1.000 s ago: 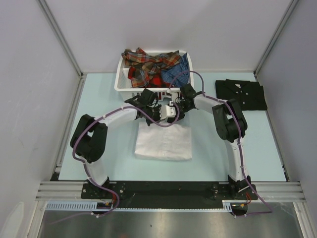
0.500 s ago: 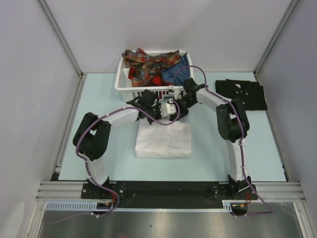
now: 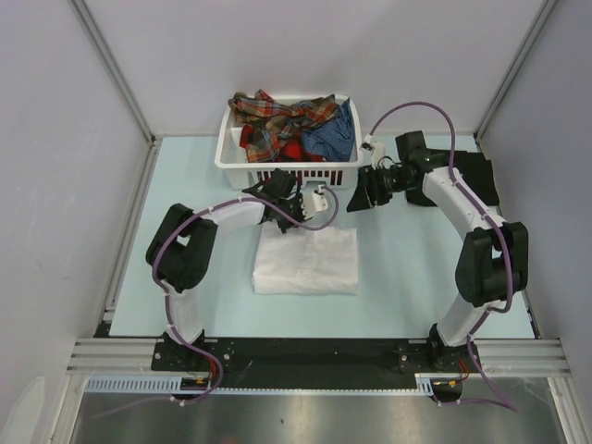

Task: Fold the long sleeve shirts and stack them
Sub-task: Fold the shirt

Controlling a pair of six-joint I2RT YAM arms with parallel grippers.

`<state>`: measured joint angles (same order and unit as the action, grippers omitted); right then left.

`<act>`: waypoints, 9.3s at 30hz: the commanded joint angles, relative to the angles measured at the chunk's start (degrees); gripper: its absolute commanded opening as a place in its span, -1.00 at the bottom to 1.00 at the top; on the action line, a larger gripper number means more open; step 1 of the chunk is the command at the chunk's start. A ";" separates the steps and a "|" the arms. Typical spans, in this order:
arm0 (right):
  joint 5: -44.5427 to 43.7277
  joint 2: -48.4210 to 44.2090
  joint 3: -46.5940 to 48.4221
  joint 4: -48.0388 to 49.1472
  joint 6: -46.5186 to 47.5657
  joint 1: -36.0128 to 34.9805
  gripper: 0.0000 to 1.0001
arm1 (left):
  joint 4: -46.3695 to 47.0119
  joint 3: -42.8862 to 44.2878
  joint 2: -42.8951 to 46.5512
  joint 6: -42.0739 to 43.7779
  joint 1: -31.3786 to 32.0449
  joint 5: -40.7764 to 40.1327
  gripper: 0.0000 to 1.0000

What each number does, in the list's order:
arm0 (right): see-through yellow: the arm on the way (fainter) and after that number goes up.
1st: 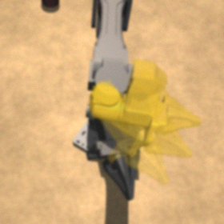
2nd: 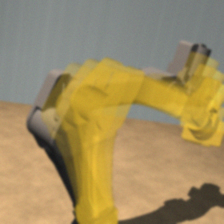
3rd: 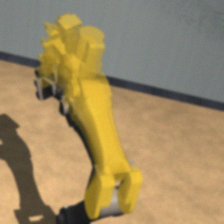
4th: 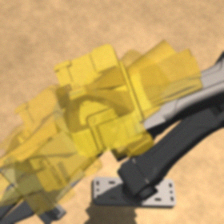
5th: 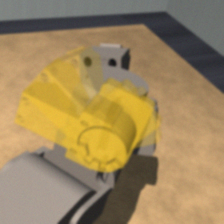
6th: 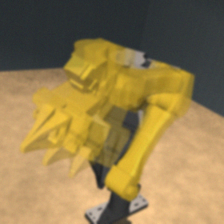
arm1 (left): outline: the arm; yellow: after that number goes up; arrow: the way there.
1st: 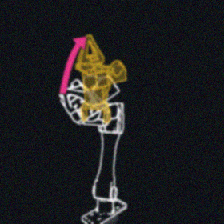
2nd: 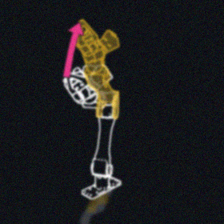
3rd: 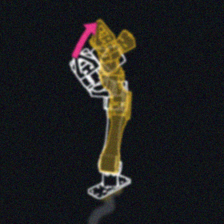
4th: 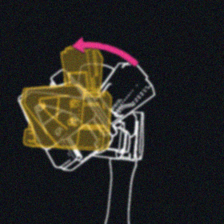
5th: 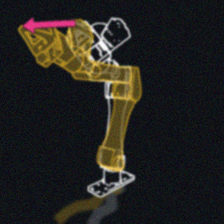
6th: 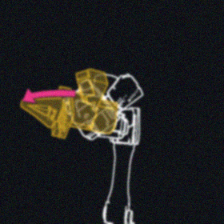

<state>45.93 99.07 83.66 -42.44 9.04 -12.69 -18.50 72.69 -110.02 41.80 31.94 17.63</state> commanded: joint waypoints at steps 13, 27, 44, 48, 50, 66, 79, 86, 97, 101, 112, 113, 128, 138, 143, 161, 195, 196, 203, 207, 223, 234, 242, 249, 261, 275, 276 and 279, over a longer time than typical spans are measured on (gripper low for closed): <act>13.74 -17.85 -22.21 18.70 -23.18 -10.75 0.71 | -11.57 -4.34 29.40 -36.59 -7.69 30.43 0.91; 12.25 -11.80 -38.65 51.21 -40.22 -23.61 0.72 | 26.68 -34.62 25.30 -78.27 -8.30 46.62 0.92; 14.80 5.78 -43.86 37.99 -31.57 -9.03 0.64 | 12.37 -38.23 9.47 -66.24 -22.71 38.89 0.86; 16.63 1.50 -38.50 23.92 -21.02 -5.60 0.62 | 6.14 -34.74 14.20 -56.19 -24.39 47.37 0.74; 17.78 -4.89 -35.95 18.71 -20.37 -6.12 0.63 | 1.01 -32.88 19.73 -54.28 -23.95 49.94 0.73; 10.15 13.07 -25.83 48.68 -39.89 -4.73 0.65 | 36.08 -22.06 2.63 -77.83 -18.83 34.67 0.75; 10.31 6.50 -23.81 39.52 -38.29 -2.23 0.59 | 20.61 -25.40 15.43 -64.47 -24.22 42.92 0.69; 9.09 8.32 -21.26 53.93 -47.53 -8.49 0.75 | 37.90 -24.70 11.70 -78.33 -15.07 38.72 0.83; 4.26 21.87 -19.50 43.68 -35.24 -1.91 0.76 | 36.61 -20.29 -5.03 -78.55 -21.91 31.59 0.99; 4.95 18.55 -18.27 36.31 -29.79 0.03 0.76 | 29.01 -22.24 -0.92 -72.32 -25.70 37.46 0.99; 13.31 -8.00 -30.97 40.18 -44.40 -14.54 0.76 | -0.68 -28.97 26.86 -59.06 -17.73 46.26 0.99; 13.13 -8.71 -33.45 43.80 -46.81 -18.21 0.75 | 3.26 -30.22 27.66 -61.38 -16.31 46.53 0.99; 7.34 11.41 -35.60 27.17 -31.90 -10.26 0.55 | -1.35 -30.86 16.75 -56.13 -16.21 43.79 0.99; -5.23 9.48 -26.19 5.19 -11.17 -0.68 0.48 | -13.13 -16.88 40.91 -40.06 -20.52 26.97 0.99; -5.50 4.30 -13.88 0.61 -2.72 -0.92 0.43 | -11.13 -14.77 50.93 -38.98 -21.31 4.20 0.99; -1.81 -3.96 -25.82 0.52 -9.21 -0.67 0.14 | -13.75 -13.10 41.30 -29.22 -11.46 9.44 0.99; -19.63 -8.08 -8.06 -6.63 12.42 -12.33 0.07 | -7.26 -19.86 39.35 -48.63 -31.67 20.86 0.99; -21.65 -9.40 -11.29 -1.74 10.93 -20.10 0.15 | -6.21 -20.38 39.18 -49.70 -33.51 21.39 0.99; -32.57 -6.70 -15.28 11.41 9.51 -41.44 0.19 | -7.42 -20.83 37.77 -49.89 -38.01 21.57 0.99; -33.01 -3.36 -17.03 13.86 10.74 -46.19 0.18 | -8.30 -21.27 38.82 -48.48 -39.32 21.40 0.99; -34.34 1.75 -26.61 16.16 15.91 -50.68 -1.00 | -8.13 -24.78 35.85 -51.03 -39.94 19.54 0.90; -24.93 -15.73 -37.77 -2.38 32.70 -49.28 -1.00 | -1.02 -26.71 26.10 -52.34 -27.91 32.73 0.69; -25.54 -13.82 -37.61 -3.97 31.57 -47.17 -0.86 | 14.97 -29.36 13.96 -67.89 -18.60 31.68 0.51; -23.78 -20.92 -28.92 -3.80 24.02 -42.86 0.17 | 20.34 -31.72 15.52 -72.30 -20.42 32.12 0.33; -38.01 -14.35 -25.12 20.18 8.71 -55.59 0.04 | 12.09 -36.74 29.67 -73.00 -28.16 24.92 0.64; -45.84 -4.24 -28.81 26.96 9.42 -64.83 0.00 | 8.83 -41.13 37.77 -73.44 -31.24 23.06 0.83; -45.84 -3.88 -29.34 27.58 9.51 -64.92 0.03 | 8.92 -41.05 37.86 -73.70 -31.33 23.07 0.84; -47.86 -2.65 -32.32 30.99 10.64 -64.66 0.03 | 8.92 -41.31 37.77 -73.53 -31.33 23.07 0.91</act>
<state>1.45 94.70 54.15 -17.17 19.09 -77.54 -10.07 31.83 -73.91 -30.65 1.13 41.01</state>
